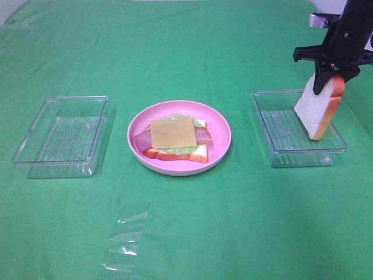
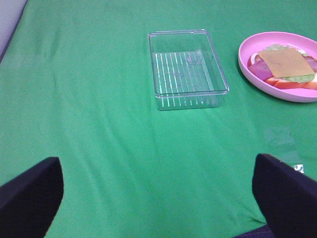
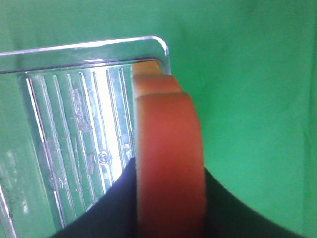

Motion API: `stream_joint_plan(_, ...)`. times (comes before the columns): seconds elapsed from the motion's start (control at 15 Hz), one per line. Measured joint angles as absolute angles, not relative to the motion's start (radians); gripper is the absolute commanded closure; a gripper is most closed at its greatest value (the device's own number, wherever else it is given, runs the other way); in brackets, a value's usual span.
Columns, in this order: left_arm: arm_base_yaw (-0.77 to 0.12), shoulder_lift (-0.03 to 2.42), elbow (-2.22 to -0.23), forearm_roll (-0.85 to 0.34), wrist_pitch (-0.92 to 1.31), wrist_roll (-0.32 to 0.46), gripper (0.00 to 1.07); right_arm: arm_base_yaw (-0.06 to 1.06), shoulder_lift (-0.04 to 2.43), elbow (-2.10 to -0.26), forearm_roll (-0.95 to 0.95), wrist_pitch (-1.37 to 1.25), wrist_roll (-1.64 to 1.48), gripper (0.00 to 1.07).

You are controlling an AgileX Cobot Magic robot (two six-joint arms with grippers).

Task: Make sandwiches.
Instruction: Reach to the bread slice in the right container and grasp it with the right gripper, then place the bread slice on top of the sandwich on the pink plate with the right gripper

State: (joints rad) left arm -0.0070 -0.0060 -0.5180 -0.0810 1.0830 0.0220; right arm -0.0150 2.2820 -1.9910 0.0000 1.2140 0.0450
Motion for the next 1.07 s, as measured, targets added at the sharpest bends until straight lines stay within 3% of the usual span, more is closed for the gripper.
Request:
stream_joint_plan(0.07, -0.007, -0.006, -0.518, -0.081, 1.083, 0.022, 0.11, -0.015, 2.282, -1.991, 0.006, 1.214, 0.045, 1.07)
stream_joint_plan(0.87, -0.007, -0.006, -0.518, -0.081, 1.083, 0.022, 0.11, -0.015, 2.224, -1.976, 0.091, 1.214, 0.064, 1.07)
stream_joint_plan(1.07, -0.007, -0.006, -0.518, -0.081, 1.083, 0.022, 0.11, -0.015, 2.057, -1.829, 0.108, 1.214, 0.064, 1.07)
